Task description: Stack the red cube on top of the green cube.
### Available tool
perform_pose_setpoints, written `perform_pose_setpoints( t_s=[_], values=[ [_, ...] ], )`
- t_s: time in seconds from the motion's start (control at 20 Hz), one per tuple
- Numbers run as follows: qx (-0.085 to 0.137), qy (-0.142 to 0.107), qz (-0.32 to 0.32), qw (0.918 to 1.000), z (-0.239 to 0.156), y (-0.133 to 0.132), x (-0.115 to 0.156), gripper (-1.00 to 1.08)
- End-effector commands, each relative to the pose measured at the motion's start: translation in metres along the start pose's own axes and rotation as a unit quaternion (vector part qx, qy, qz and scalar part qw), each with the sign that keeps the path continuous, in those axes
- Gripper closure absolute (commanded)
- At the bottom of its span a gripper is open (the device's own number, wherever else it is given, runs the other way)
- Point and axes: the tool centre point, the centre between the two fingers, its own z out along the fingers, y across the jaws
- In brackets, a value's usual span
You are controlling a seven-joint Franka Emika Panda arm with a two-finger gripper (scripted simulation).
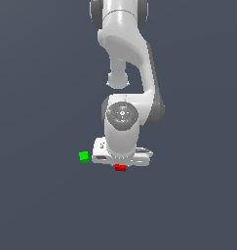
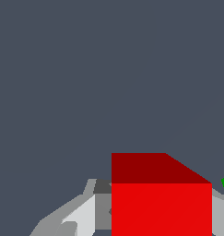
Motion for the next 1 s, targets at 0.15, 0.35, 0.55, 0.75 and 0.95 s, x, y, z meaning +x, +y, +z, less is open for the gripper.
perform_pose_setpoints(
  t_s=[0.15, 0.35, 0.55, 0.75, 0.95],
  values=[
    [0.000, 0.000, 0.000, 1.0000, 0.002, 0.006, -0.002, 1.08],
    [0.000, 0.000, 0.000, 1.0000, 0.007, 0.021, -0.008, 1.08],
    [0.000, 0.000, 0.000, 1.0000, 0.015, 0.047, -0.018, 1.08],
    [0.000, 0.000, 0.000, 1.0000, 0.028, 0.084, -0.032, 1.08],
    [0.000, 0.000, 0.000, 1.0000, 0.040, 0.121, -0.046, 1.08]
  ],
)
